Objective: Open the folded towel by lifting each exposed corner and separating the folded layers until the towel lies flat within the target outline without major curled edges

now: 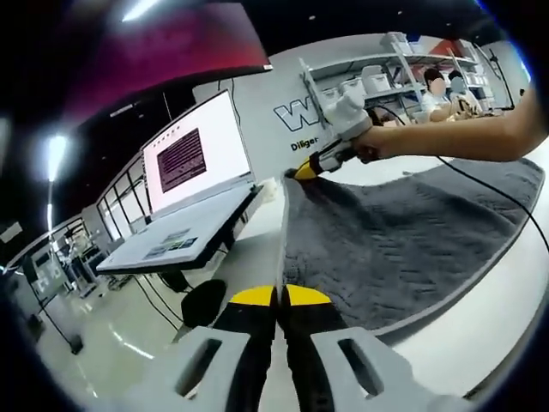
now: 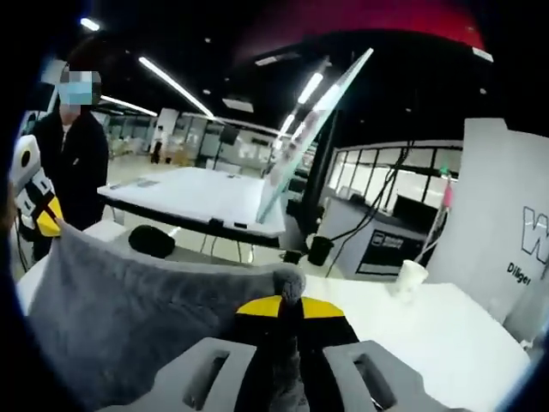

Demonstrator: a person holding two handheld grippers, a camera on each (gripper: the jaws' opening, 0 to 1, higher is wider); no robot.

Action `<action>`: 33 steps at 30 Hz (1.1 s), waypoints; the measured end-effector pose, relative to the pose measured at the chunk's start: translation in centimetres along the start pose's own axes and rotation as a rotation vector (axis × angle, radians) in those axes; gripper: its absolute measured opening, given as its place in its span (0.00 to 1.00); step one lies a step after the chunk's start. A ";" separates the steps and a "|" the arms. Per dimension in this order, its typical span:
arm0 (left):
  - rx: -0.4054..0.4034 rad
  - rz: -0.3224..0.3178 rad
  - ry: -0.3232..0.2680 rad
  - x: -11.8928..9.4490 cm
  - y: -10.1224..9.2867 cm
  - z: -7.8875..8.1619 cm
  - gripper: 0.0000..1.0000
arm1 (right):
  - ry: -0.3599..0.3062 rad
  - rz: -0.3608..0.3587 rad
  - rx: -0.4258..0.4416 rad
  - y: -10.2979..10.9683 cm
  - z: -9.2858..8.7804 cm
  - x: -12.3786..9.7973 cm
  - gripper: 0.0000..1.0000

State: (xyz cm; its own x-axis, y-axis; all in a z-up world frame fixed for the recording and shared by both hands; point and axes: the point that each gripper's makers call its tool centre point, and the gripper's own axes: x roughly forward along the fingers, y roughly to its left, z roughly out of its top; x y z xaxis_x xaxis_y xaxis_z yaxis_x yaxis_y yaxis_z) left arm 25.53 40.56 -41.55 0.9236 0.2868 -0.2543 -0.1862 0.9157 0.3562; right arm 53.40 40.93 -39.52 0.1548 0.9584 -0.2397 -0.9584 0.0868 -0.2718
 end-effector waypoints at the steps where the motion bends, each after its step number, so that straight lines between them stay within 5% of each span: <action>1: -0.001 0.000 0.004 0.2 0.1 -0.2 0.02 | 0.002 0.000 0.000 0.0 -0.1 0.1 0.00; 7: -0.015 -0.006 0.063 1.2 0.3 -2.6 0.02 | 0.043 0.001 -0.014 0.4 -1.7 2.3 0.01; 19: -0.025 0.011 0.120 2.0 0.5 -4.5 0.07 | 0.071 -0.014 -0.001 0.0 -3.1 2.7 0.07; 28: 0.001 0.062 0.129 1.3 1.1 -4.3 0.20 | 0.058 -0.028 -0.024 0.1 -2.5 2.5 0.13; 33: 0.010 0.056 0.082 1.2 0.6 -3.2 0.16 | 0.038 -0.036 -0.049 0.2 -1.8 2.4 0.10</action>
State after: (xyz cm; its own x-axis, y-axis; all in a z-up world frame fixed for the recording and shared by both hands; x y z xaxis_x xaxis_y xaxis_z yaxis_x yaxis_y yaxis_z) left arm 25.41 42.37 -44.53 0.8812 0.3601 -0.3063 -0.2331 0.8947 0.3811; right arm 54.03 42.77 -41.83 0.1993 0.9438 -0.2638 -0.9391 0.1070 -0.3265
